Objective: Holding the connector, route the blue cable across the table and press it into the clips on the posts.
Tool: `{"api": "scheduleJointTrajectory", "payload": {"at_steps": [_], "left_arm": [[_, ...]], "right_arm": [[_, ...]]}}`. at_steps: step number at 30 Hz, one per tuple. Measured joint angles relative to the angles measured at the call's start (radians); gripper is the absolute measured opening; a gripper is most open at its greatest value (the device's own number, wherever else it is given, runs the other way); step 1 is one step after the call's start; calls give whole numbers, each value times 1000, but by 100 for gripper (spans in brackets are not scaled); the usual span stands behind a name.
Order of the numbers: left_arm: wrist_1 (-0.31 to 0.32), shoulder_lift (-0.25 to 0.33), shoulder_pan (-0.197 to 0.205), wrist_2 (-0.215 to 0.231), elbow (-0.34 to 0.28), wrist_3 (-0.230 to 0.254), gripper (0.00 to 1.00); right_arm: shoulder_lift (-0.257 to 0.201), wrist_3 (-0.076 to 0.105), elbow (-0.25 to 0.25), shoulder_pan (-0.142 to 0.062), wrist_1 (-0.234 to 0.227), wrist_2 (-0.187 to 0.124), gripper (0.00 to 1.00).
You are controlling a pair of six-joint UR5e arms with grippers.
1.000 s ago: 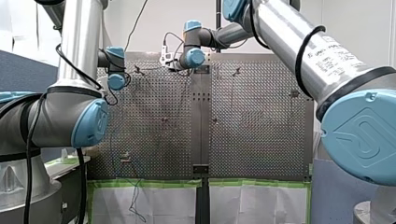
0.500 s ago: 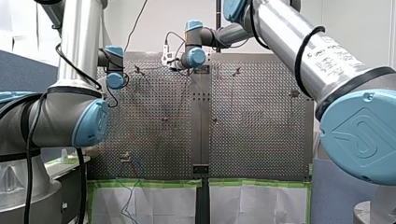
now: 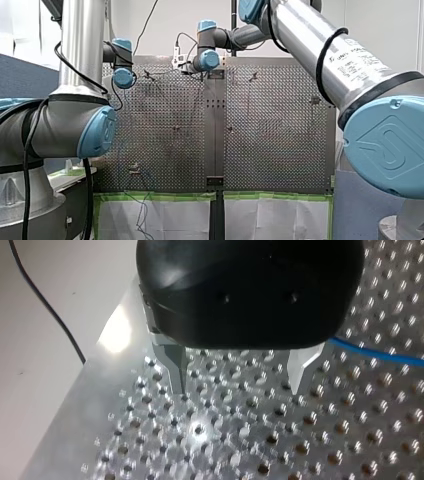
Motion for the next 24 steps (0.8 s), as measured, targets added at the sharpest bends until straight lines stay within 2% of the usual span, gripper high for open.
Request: {"api": "scheduleJointTrajectory", "payload": {"at_steps": [7, 16, 24], "left_arm": [[-67, 67, -2, 62, -64, -22, 100], [-139, 139, -2, 133, -135, -24, 100], [-205, 205, -13, 154, -188, -25, 100]], "right_arm": [[-1, 1, 0, 4, 6, 8, 0], [-1, 5, 0, 6, 13, 9, 0], [-1, 6, 0, 6, 22, 35, 0]]}}
